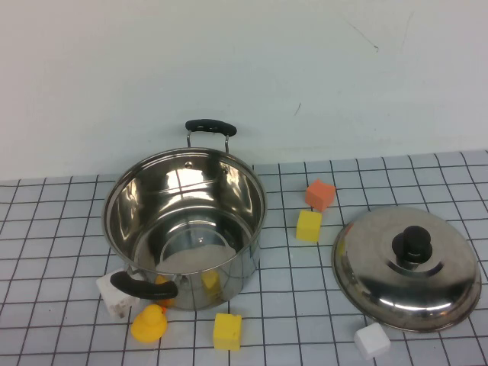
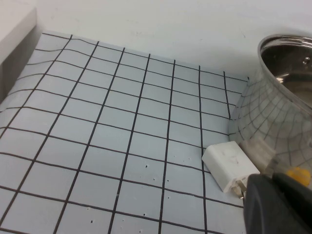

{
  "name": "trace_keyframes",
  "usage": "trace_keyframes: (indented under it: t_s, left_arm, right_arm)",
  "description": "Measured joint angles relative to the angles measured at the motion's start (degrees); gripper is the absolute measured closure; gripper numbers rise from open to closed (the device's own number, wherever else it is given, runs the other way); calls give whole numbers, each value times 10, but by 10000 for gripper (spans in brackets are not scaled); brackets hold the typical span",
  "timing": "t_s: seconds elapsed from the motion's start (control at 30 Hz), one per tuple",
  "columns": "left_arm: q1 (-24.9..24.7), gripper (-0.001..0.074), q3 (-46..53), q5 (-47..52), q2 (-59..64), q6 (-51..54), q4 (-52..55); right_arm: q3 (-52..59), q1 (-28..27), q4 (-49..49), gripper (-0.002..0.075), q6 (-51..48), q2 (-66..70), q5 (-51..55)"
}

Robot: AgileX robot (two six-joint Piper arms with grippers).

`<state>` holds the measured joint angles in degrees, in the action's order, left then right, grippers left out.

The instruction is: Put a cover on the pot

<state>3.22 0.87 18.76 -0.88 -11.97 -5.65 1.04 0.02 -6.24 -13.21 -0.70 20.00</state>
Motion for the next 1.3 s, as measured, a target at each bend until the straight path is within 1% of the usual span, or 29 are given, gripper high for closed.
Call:
trace_keyframes:
  t_s: [0.9, 0.97, 1.03, 1.13, 1.2, 1.23, 1.3]
  left_arm:
    - [0, 738, 0, 0, 0, 2, 0]
    - [0, 738, 0, 0, 0, 2, 0]
    - [0, 738, 0, 0, 0, 2, 0]
    - [0, 738, 0, 0, 0, 2, 0]
    - [0, 738, 0, 0, 0, 2, 0]
    - [0, 738, 0, 0, 0, 2, 0]
    - [0, 738, 0, 0, 0, 2, 0]
  right_arm:
    - [0, 0, -9, 728, 0, 0, 0]
    - [0, 0, 23, 728, 3, 0, -1]
    - [0, 0, 77, 728, 25, 0, -5]
    - [5, 0, 230, 728, 94, 0, -31]
    - [5, 0, 318, 728, 119, 0, -45]
    - [5, 0, 352, 728, 127, 0, -50]
    - [5, 0, 386, 728, 132, 0, -54]
